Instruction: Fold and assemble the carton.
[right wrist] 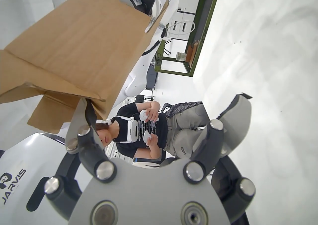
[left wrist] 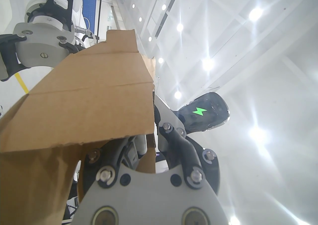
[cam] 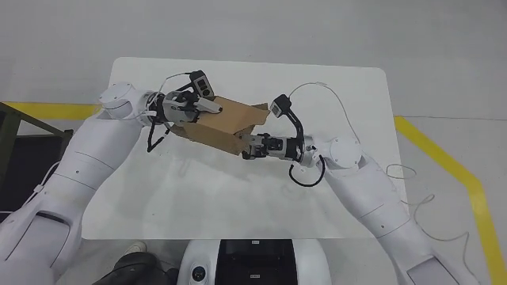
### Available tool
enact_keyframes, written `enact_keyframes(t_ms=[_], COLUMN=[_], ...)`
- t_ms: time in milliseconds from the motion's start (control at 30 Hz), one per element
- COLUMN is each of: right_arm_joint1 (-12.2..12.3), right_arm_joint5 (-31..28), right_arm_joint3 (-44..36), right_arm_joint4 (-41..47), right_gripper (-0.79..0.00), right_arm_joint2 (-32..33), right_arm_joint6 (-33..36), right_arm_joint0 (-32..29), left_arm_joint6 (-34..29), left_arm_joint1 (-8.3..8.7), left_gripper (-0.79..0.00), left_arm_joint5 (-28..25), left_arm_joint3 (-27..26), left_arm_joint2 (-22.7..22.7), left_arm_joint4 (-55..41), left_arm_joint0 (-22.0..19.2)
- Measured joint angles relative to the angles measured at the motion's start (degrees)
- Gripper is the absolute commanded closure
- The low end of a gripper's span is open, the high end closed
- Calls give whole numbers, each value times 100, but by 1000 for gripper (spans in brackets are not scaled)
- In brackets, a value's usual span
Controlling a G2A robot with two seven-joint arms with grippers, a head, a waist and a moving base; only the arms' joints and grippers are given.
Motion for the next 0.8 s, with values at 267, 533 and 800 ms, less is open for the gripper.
enact_keyframes(t_ms=[267, 533, 800], right_arm_joint1=[-6, -8, 44], right_arm_joint5=[42, 133, -41], right_arm_joint3=[-14, -19, -80], right_arm_joint4=[-83, -153, 52], right_gripper=[-785, -785, -785], right_arm_joint2=[-5, -10, 269], right_arm_joint6=[-97, -146, -151], right_arm_joint0=[10, 20, -77], left_arm_joint6=[0, 0, 0], left_arm_joint1=[30, 55, 91], left_gripper=[0, 0, 0], left_arm_joint5=[-36, -83, -138], left_arm_joint3=[-53, -45, 151], left_arm_joint2=[69, 100, 57], left_arm_joint4=[55, 113, 107], left_arm_joint0=[-11, -24, 20])
